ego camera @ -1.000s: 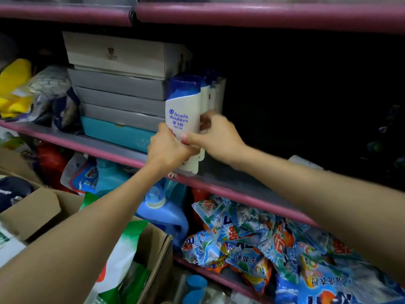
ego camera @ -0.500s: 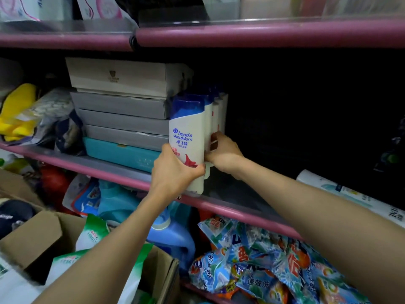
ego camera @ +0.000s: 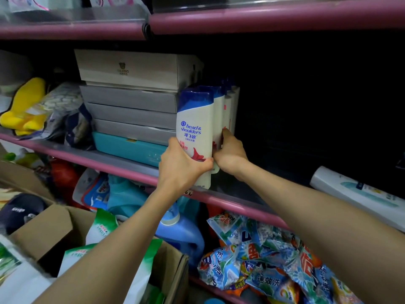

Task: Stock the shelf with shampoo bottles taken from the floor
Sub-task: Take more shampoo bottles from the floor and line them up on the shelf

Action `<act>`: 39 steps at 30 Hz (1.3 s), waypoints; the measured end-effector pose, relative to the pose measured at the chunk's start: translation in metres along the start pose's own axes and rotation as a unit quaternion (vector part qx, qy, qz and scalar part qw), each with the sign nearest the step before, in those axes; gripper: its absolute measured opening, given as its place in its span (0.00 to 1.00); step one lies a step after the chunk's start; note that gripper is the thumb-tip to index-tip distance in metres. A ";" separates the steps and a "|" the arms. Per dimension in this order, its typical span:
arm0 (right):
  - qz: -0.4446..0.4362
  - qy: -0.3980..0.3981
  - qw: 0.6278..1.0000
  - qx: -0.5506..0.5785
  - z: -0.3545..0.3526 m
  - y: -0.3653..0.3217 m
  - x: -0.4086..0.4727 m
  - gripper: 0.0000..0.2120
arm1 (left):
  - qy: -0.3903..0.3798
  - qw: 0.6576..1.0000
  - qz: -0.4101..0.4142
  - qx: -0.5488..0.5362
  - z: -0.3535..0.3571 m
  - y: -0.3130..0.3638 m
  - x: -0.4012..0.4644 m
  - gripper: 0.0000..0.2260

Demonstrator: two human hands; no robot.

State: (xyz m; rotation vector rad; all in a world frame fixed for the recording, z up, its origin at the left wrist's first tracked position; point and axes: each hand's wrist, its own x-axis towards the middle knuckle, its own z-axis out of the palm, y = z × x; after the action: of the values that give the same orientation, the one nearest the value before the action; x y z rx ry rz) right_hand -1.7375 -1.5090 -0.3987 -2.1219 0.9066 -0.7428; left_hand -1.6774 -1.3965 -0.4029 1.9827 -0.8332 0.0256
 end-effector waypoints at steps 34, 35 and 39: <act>0.035 -0.053 0.997 0.049 -0.049 0.034 -0.150 0.08 | -0.029 0.986 -0.092 -0.137 0.012 -0.013 -0.120 0.14; 0.045 -0.067 0.995 0.054 -0.047 0.042 -0.163 0.08 | -0.055 0.983 -0.096 -0.144 0.018 -0.018 -0.138 0.11; 0.106 -0.114 0.987 0.046 -0.033 0.085 -0.211 0.08 | -0.155 0.969 -0.150 -0.117 0.048 -0.046 -0.203 0.06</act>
State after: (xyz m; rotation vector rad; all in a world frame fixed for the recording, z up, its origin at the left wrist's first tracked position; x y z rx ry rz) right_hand -1.9169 -1.4011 -0.4924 -1.9447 0.9366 -0.4158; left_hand -1.8222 -1.3094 -0.5333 1.8915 -0.6837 -0.5468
